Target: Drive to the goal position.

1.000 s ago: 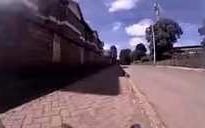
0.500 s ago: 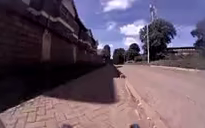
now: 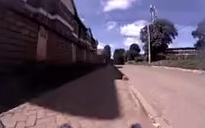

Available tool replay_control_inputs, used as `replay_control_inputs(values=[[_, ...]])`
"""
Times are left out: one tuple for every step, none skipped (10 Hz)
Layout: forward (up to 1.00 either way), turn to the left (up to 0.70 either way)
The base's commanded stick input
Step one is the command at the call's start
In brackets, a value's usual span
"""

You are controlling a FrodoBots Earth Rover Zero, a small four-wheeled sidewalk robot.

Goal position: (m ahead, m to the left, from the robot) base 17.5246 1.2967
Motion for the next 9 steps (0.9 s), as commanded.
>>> replay_control_inputs(values=[[0.85, -0.26], [0.85, -0.32], [0.85, -0.32], [0.85, -0.32], [0.85, -0.23], [0.85, 0.00], [0.85, 0.00], [0.85, 0.00], [0.85, 0.00]])
